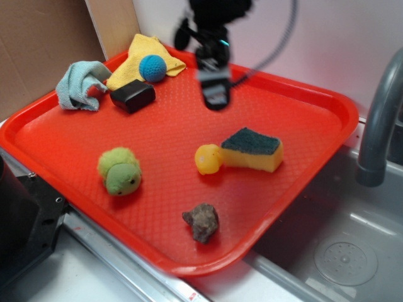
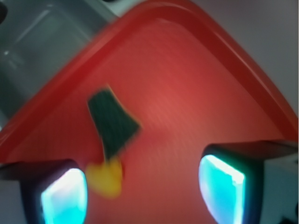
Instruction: Grab the green sponge.
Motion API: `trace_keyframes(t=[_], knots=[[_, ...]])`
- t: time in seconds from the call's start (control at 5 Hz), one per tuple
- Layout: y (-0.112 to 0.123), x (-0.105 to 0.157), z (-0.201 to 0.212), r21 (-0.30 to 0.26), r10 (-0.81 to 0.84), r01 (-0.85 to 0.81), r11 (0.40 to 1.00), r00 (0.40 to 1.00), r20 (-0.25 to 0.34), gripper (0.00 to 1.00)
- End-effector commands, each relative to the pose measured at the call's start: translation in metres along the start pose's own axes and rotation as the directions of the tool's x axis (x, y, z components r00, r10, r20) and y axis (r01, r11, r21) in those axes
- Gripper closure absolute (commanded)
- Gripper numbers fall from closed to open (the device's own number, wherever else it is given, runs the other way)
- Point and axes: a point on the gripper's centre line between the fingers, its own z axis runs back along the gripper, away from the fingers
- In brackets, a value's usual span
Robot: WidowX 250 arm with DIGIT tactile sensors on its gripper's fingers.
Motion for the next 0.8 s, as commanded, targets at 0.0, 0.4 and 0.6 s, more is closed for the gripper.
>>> trace_keyframes(t=[0.0,0.4,0.6], knots=[[-0.038,0.011,-0.012,0.048,-0.24,0.238,0.97,0.97,0.041,0.0],[-0.026,-0.003,-0.03,0.086,-0.243,0.24,0.967,0.97,0.028,0.0],[-0.023,0.001,-0.042,0.094,-0.241,0.238,0.967,0.97,0.02,0.0]])
